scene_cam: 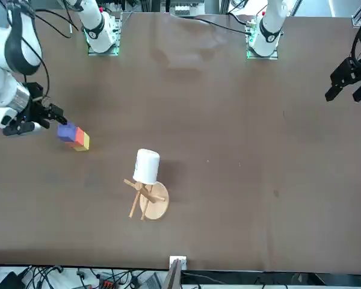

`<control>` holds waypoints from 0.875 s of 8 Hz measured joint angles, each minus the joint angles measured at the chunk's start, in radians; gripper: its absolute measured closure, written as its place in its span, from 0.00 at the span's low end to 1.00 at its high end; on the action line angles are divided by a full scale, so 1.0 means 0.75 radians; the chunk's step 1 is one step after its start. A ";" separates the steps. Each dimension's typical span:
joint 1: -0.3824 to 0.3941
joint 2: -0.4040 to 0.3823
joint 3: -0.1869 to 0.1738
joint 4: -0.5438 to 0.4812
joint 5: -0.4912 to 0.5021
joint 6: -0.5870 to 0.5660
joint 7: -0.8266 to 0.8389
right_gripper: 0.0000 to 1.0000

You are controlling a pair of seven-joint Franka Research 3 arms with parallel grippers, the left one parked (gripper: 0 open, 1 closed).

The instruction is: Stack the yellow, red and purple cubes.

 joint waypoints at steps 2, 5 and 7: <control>-0.010 -0.059 -0.006 0.172 0.000 -0.285 0.000 0.00; -0.012 -0.072 -0.007 0.433 -0.012 -0.527 0.018 0.00; -0.011 -0.069 -0.004 0.573 -0.026 -0.626 0.168 0.00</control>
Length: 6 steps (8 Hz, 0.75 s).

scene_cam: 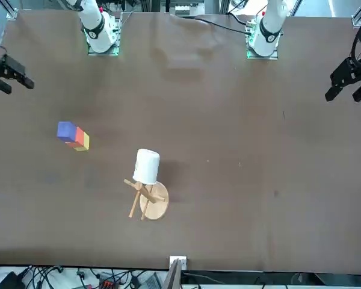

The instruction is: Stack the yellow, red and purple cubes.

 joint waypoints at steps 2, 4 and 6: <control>0.013 0.003 0.016 0.117 -0.046 -0.060 0.134 0.00; 0.076 0.017 0.027 0.185 -0.137 -0.134 0.249 0.00; 0.104 0.077 0.037 0.230 -0.165 -0.146 0.299 0.00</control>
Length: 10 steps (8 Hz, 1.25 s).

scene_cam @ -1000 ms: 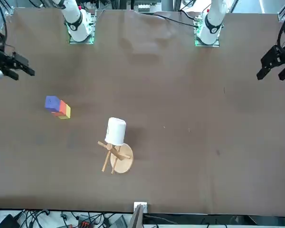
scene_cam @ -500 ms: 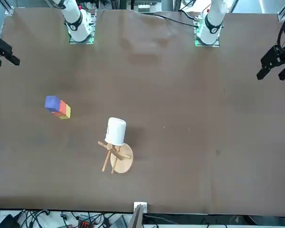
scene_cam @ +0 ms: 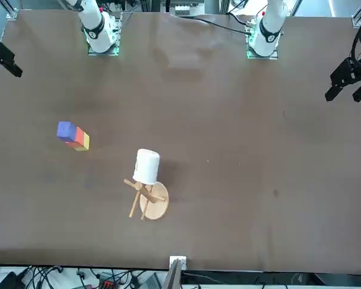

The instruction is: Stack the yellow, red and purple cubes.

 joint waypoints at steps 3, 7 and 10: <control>0.000 0.106 0.000 0.054 -0.002 0.001 0.006 0.00; 0.000 0.137 0.000 0.065 -0.004 0.001 0.006 0.00; 0.001 0.137 0.001 0.068 0.004 0.002 0.006 0.00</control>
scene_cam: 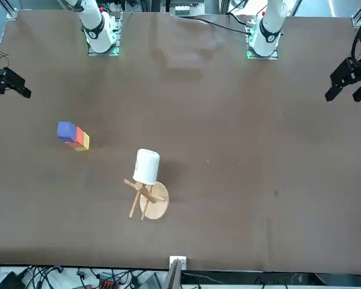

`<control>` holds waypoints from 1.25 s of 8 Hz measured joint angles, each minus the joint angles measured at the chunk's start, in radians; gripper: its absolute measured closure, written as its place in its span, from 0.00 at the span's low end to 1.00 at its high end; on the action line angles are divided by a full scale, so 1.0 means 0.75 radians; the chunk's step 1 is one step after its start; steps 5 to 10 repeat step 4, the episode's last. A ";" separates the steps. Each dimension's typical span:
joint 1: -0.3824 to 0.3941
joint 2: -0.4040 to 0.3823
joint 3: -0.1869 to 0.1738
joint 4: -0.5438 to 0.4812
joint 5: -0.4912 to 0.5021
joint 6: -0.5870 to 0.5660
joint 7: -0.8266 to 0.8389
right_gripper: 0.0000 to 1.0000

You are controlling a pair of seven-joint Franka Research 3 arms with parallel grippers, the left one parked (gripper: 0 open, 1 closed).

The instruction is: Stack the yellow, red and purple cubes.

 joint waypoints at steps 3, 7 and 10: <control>0.000 0.000 0.000 0.000 0.001 0.003 0.000 0.00; 0.000 0.000 0.000 0.000 0.002 0.004 0.000 0.00; 0.000 0.000 0.000 0.000 0.002 0.004 0.000 0.00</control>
